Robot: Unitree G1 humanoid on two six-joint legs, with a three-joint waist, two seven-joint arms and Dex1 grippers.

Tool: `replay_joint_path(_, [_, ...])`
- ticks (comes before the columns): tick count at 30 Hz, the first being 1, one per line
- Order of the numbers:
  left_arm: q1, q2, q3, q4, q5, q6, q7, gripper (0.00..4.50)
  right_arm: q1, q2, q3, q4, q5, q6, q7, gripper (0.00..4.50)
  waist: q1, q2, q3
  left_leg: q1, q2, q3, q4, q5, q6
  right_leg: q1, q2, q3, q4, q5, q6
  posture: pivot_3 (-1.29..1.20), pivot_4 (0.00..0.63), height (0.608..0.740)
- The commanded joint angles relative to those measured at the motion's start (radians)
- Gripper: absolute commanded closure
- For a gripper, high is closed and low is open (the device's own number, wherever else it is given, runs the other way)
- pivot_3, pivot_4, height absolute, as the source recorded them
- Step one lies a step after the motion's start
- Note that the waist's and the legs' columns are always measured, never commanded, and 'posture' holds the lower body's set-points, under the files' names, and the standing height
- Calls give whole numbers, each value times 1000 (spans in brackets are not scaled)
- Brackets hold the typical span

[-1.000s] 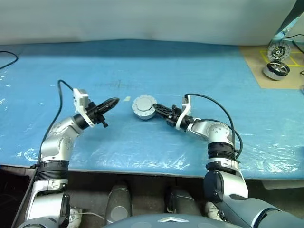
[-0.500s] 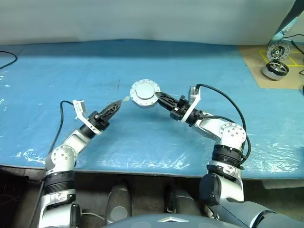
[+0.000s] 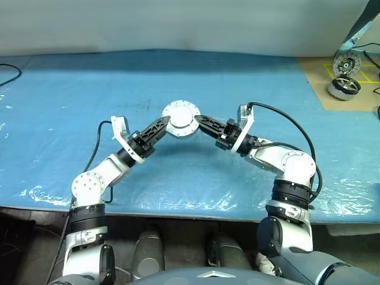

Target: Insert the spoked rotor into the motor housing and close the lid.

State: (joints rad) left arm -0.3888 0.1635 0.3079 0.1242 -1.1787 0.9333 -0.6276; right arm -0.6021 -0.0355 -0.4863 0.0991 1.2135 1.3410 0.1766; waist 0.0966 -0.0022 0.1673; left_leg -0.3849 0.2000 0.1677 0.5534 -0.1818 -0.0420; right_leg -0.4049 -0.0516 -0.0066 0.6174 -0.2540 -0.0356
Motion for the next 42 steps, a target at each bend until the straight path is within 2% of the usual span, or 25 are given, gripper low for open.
replay_joint_path(1, [-31, -23, -16, 45, 9, -8, -38, 16, -12, 11, 24, -54, 85, -5, 20, 3427, -1, 0, 0, 0, 0, 0, 0, 0, 0, 0, 0, 0, 0, 0, 0, 0, 150, 740])
replay_joint_path(11, [-39, 7, 52, 125, 7, -18, -86, 16, 6, -5, 48, -60, 121, -23, -2, 3427, 0, 0, 0, -1, 0, -3, 4, 0, 0, 1, 0, -1, 2, 0, 0, 0, 150, 740])
replay_joint_path(17, [-19, 5, -48, 96, 103, -28, -143, 16, 4, -5, 63, -51, 129, -37, -10, 3427, 1, 0, 0, -1, -1, -6, 8, 0, 0, 4, -2, -3, 4, 0, 1, 0, 150, 740])
replay_joint_path(21, [-25, -13, -57, 103, 115, -40, -156, 16, 4, -11, 73, -48, 137, -38, -15, 3427, 1, 0, 0, -1, -2, -7, 8, 0, 0, 4, -2, -4, 4, 0, 1, 0, 150, 740])
replay_joint_path(27, [-58, -42, -9, 169, 119, -109, -154, 1873, 9, -16, 80, -48, 143, -41, -21, 3427, 0, 0, 0, -2, -2, -7, 9, 0, 0, 4, -2, -4, 4, 0, 1, 0, 150, 740])
replay_joint_path(33, [-75, -68, 12, 177, 127, -144, -115, 1911, 12, -22, 88, -48, 152, -49, -29, 3427, 1, 0, 0, -2, -2, -8, 9, 0, 0, 4, -2, -4, 4, 0, 1, 0, 150, 740])
replay_joint_path(37, [-79, -84, 61, 172, 50, -123, -122, 1930, 13, -23, 92, -45, 156, -54, -31, 3427, 0, 0, 0, -2, -2, -9, 9, 0, 0, 4, -2, -5, 4, 0, 1, 0, 150, 740])
replay_joint_path(40, [-93, -92, 72, 182, 63, -147, -52, 1965, 14, -26, 95, -43, 160, -58, -35, 3427, 1, 0, 0, -3, -2, -9, 9, 0, 0, 4, -2, -5, 4, 0, 1, 0, 150, 740])
replay_joint_path(42, [-102, -98, 89, 161, 20, -133, -29, 1970, 15, -26, 96, -40, 159, -65, -46, 3427, 1, 0, 0, -3, -2, -9, 10, 0, 0, 4, -2, -5, 5, 0, 1, 0, 150, 740])
